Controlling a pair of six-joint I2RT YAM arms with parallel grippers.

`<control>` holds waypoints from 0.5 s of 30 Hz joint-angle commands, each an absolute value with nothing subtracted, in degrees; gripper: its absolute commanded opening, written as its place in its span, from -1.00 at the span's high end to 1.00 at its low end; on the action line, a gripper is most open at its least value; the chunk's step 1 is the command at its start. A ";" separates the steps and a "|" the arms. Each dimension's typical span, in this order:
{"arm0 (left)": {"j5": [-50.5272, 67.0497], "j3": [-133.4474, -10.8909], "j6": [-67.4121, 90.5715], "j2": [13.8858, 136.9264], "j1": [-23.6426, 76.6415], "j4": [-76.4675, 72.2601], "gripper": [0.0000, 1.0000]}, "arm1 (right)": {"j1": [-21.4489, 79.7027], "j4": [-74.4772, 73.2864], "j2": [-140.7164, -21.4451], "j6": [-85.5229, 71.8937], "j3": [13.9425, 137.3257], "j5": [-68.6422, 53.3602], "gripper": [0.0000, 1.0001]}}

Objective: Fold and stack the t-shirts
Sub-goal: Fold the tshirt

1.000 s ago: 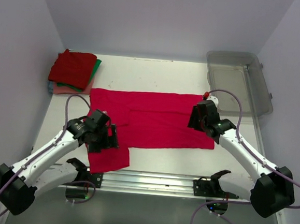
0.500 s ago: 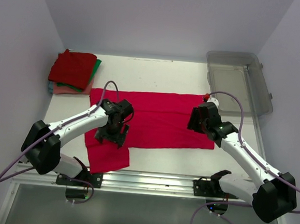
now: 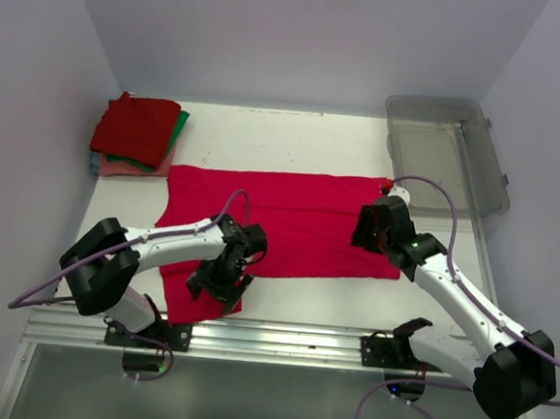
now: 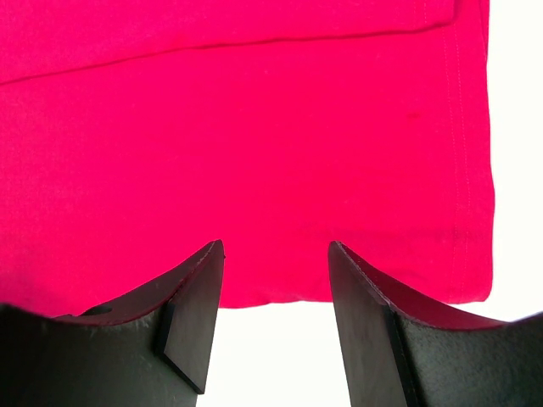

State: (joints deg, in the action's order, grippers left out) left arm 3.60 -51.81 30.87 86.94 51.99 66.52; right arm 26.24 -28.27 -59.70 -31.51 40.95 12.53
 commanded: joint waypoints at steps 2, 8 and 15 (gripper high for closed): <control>8.43 -47.74 28.74 89.20 53.00 60.39 -0.57 | 26.37 -27.51 -58.19 -31.90 40.69 13.89 -0.13; 10.02 -45.62 27.51 93.07 53.09 54.50 -0.54 | 26.46 -28.21 -57.48 -32.08 40.17 15.12 -0.10; 11.42 -44.21 27.42 96.24 53.09 48.00 -0.08 | 26.37 -28.39 -57.66 -32.26 39.73 15.47 -0.02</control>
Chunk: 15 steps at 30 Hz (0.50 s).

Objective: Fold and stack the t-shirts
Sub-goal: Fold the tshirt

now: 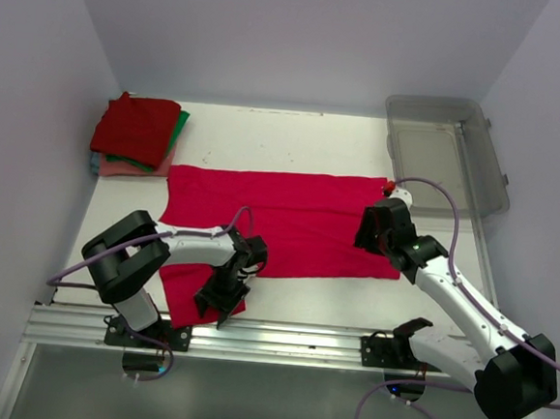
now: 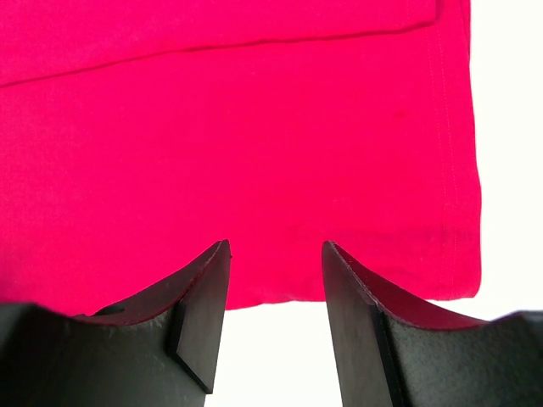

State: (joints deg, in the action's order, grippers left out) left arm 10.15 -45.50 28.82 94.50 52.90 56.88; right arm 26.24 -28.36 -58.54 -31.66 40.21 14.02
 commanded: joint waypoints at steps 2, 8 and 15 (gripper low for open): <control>11.77 -43.51 27.25 97.47 53.09 46.41 0.12 | 26.46 -28.65 -57.83 -32.26 39.64 15.82 0.02; 10.82 -43.41 28.12 96.33 53.09 46.40 0.59 | 26.37 -29.44 -57.66 -32.34 39.81 17.74 0.08; 5.20 -46.40 30.50 90.53 53.09 51.59 0.97 | 26.46 -36.38 -58.62 -38.13 42.01 32.56 0.17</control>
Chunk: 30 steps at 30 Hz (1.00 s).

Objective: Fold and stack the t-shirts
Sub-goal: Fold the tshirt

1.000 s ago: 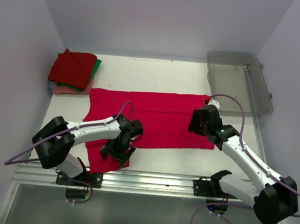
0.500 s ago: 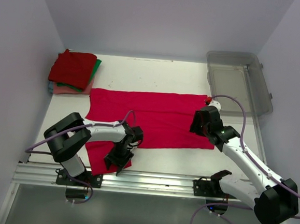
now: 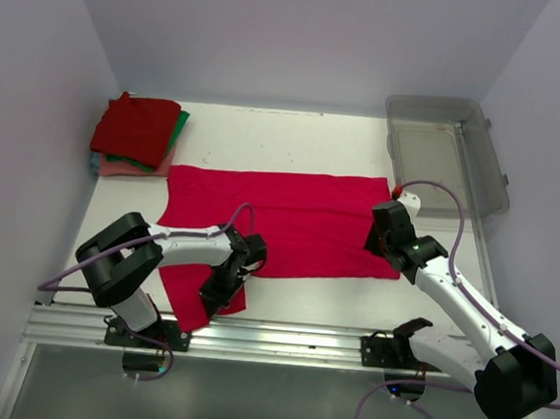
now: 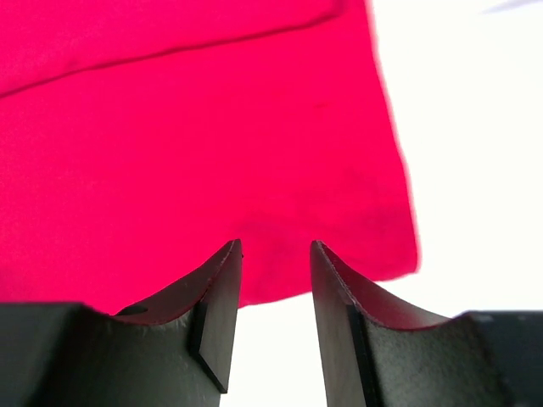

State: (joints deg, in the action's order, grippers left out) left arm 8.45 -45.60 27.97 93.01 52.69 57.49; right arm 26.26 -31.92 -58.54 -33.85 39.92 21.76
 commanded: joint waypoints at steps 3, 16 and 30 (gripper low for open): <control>3.35 -47.63 31.73 87.81 53.09 53.78 1.00 | 26.28 -40.42 -60.11 -44.28 42.80 40.48 0.19; -8.26 -54.49 35.24 79.37 53.00 62.75 1.00 | 15.83 -33.25 -74.18 -53.35 39.73 35.08 -0.25; -9.40 -53.96 34.02 77.26 52.12 63.02 1.00 | 10.02 -27.77 -73.74 -58.01 32.52 24.96 0.16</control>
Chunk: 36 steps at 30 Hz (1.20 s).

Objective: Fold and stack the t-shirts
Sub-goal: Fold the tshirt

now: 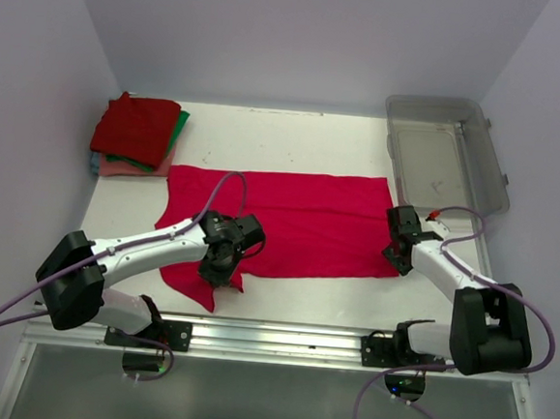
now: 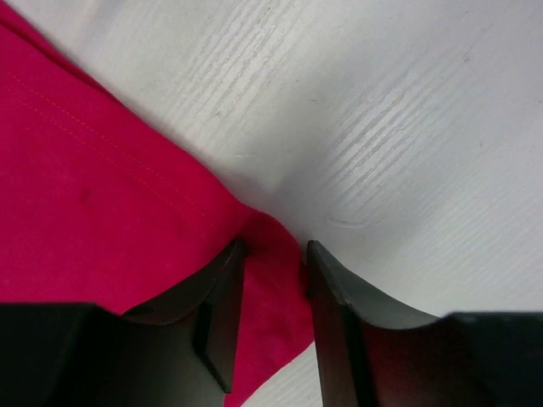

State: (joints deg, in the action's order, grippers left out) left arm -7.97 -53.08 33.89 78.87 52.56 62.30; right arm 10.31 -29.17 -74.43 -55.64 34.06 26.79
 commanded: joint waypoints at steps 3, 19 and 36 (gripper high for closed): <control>-9.49 -53.88 33.58 77.26 51.77 63.02 1.00 | 10.02 -28.04 -72.95 -58.27 31.91 24.61 0.41; -8.44 -54.32 33.14 77.78 51.06 62.84 1.00 | 9.93 -41.91 -62.94 -55.72 33.23 23.20 -0.21; -7.65 -53.00 32.69 78.14 50.98 61.35 1.00 | 9.93 -32.70 -67.58 -58.80 28.65 21.97 0.58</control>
